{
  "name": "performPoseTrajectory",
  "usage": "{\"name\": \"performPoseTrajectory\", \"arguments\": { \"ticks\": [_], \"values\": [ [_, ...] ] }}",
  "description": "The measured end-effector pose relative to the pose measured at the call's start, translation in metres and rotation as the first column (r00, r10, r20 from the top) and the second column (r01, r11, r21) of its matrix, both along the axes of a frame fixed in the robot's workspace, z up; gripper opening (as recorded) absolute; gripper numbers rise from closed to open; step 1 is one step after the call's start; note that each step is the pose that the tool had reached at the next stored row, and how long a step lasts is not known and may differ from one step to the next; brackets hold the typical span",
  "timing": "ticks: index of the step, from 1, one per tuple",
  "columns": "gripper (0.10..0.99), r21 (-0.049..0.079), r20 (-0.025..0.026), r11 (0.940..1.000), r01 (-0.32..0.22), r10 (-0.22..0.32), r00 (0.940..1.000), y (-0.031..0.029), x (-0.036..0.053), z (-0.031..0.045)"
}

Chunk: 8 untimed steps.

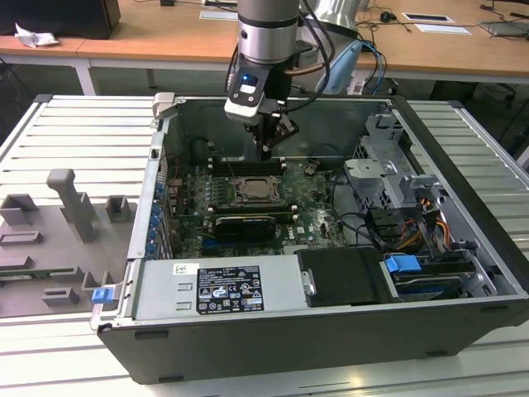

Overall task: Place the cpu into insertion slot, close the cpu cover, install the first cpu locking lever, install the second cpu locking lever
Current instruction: 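Install the first cpu locking lever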

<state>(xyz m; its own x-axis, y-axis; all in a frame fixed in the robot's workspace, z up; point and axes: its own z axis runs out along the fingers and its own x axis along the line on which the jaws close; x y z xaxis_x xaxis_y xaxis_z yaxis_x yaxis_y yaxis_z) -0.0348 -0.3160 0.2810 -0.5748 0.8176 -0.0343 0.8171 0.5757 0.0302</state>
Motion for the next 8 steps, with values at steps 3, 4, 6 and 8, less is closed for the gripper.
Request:
{"name": "performPoseTrajectory", "arguments": {
  "ticks": [3,4,6,8],
  "values": [
    [0.106,-0.002,0.0,0.9993,-0.038,0.038,0.9993,0.0,0.0,0.0],
    [0.106,-0.003,-0.0001,0.999,-0.044,0.044,0.999,0.0,0.0,0.0],
    [0.106,-0.003,0.0,0.998,-0.063,0.063,0.998,0.0,0.0,0.0],
    [0.106,-0.003,-0.0001,0.9962,-0.087,0.087,0.9962,0.0,0.0,0.0]
  ]
}}
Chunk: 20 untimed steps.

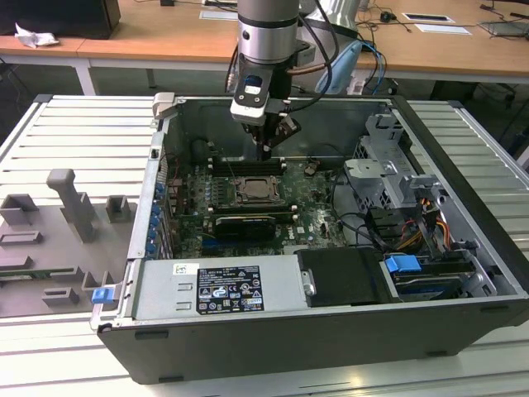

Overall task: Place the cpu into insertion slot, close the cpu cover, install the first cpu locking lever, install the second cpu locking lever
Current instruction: 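Install the first cpu locking lever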

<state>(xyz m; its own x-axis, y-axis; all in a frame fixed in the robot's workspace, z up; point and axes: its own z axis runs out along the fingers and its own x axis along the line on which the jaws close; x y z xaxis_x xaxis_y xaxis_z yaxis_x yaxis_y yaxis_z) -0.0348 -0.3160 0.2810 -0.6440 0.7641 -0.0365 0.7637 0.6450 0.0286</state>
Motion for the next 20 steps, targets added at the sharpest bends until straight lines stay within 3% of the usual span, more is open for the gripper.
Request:
{"name": "performPoseTrajectory", "arguments": {
  "ticks": [3,6,8,16,20],
  "values": [
    [0.106,0.0,0.0,0.9998,-0.021,0.021,0.9998,0.0,0.0,0.0],
    [0.106,0.0,0.0,0.997,-0.077,0.077,0.997,0.0,0.0,0.0],
    [0.106,0.0,0.0,0.9876,-0.157,0.157,0.9876,0.0,0.0,0.0],
    [0.106,0.0,0.0,0.9721,-0.234,0.234,0.9721,0.0,0.0,0.0],
    [0.106,0.0,0.0,0.9617,-0.274,0.274,0.9617,0.0,0.0,0.0]
  ]
}}
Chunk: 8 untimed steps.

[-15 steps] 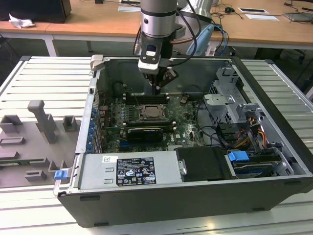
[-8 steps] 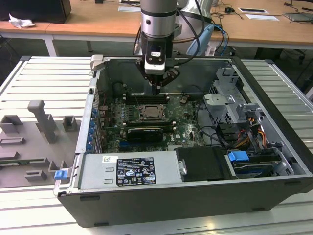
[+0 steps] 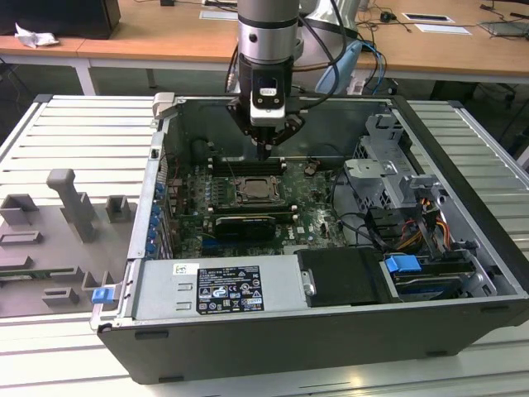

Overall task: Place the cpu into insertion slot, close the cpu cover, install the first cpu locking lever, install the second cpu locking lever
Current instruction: 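Install the first cpu locking lever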

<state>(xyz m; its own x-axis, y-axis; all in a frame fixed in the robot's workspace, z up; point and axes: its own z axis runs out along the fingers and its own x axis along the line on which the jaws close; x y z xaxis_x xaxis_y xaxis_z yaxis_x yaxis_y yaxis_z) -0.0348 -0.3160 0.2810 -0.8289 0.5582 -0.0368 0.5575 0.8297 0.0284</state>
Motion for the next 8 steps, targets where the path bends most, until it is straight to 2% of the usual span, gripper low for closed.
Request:
{"name": "performPoseTrajectory", "arguments": {
  "ticks": [6,8],
  "values": [
    [0.106,0.0,-0.0001,0.9977,-0.068,0.068,0.9977,0.0,0.0,0.0],
    [0.106,0.0,0.0,0.9949,-0.101,0.101,0.9949,0.0,0.0,0.0]
  ]
}}
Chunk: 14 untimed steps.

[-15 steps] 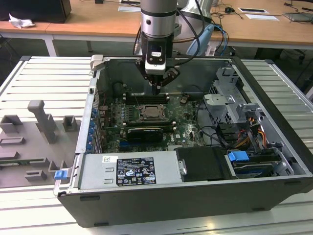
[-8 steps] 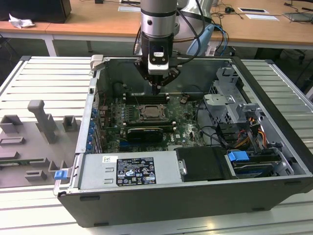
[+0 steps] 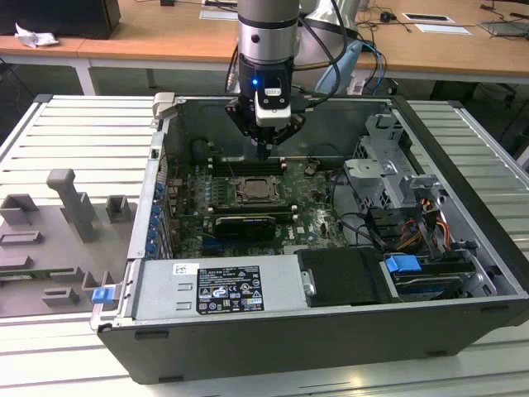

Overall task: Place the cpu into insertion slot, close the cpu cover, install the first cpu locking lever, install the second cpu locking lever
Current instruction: 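Install the first cpu locking lever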

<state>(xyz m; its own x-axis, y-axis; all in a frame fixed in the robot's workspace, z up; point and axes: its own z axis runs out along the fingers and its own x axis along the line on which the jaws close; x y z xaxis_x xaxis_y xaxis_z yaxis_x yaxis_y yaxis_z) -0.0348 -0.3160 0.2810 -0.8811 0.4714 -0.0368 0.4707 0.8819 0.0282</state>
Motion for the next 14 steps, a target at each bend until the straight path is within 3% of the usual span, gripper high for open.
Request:
{"name": "performPoseTrajectory", "arguments": {
  "ticks": [9,14],
  "values": [
    [0.106,-0.002,-0.0002,0.9942,-0.108,0.108,0.9942,0.0,0.0,0.0],
    [0.106,-0.002,-0.0002,0.9862,-0.165,0.165,0.9862,0.0,0.0,0.0]
  ]
}}
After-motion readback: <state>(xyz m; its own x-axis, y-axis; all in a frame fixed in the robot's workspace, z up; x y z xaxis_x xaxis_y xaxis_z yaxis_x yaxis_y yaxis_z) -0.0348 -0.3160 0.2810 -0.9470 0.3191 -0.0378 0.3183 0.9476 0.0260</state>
